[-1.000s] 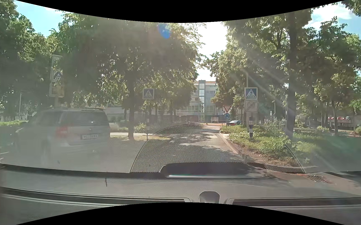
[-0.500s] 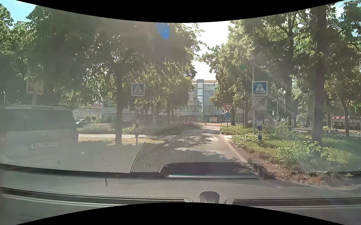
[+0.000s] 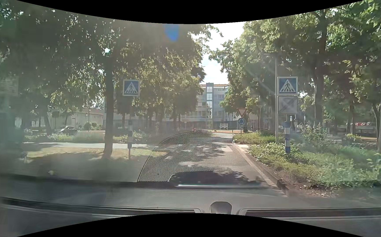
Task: Follow the waypoints while adhering to traffic rules and regulations
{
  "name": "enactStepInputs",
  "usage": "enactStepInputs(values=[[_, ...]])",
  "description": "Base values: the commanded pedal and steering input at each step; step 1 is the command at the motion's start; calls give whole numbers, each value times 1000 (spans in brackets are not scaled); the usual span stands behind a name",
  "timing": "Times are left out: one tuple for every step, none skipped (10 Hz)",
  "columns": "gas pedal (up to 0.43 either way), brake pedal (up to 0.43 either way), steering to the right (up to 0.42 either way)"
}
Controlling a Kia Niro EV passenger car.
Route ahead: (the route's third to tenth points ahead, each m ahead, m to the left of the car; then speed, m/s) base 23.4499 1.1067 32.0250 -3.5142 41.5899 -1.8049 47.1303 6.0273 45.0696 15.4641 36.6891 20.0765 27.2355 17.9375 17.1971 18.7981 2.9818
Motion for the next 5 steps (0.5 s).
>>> enactStepInputs(values=[[0, 6, 28], [0, 6, 28], [0, 6, 28], [0, 6, 28], [0, 6, 28]])
